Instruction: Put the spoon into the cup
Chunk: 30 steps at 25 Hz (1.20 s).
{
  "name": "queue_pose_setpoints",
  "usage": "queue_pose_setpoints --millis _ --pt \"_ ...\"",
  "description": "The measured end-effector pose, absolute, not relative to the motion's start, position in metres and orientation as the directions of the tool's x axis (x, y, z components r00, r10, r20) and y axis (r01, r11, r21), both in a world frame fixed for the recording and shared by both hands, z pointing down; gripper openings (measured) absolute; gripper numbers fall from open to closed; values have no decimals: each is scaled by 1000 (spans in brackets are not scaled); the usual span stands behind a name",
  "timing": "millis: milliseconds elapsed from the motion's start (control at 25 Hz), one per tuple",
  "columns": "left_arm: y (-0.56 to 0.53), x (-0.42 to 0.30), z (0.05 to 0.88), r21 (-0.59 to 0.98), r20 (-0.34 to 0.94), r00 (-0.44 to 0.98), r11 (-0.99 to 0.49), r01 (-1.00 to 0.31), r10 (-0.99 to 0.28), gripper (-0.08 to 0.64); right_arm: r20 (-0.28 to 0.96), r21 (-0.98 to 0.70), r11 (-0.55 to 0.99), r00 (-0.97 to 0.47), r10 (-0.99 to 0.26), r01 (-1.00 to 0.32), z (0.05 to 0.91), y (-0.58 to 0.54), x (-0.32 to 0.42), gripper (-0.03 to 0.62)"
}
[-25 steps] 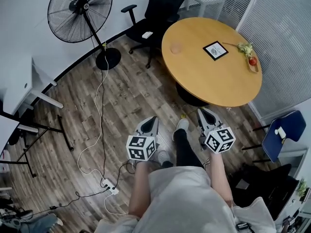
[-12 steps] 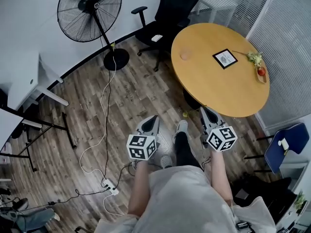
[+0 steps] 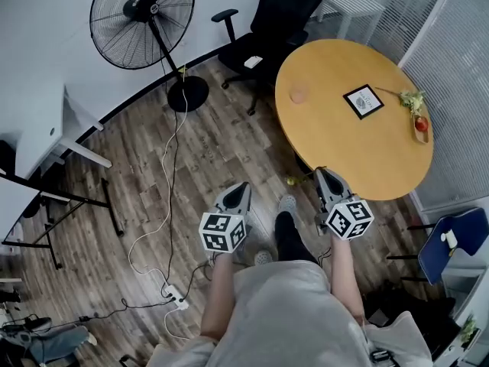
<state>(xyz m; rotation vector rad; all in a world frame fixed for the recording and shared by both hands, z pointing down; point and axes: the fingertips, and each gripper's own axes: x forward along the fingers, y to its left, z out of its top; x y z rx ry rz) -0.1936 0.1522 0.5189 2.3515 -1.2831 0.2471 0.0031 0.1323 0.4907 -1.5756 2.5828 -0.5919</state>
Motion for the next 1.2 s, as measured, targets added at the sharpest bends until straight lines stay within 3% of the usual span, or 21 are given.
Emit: queue_pose_setpoints --millis 640,1200 --pt "8 -128 500 244 361 576 -522 -817 -733 8 122 -397 315 -390 -913 -862 479 3 97 3" --pt "-68 -118 501 225 380 516 -464 -857 -767 8 147 -426 319 -413 -899 -846 487 -78 124 3"
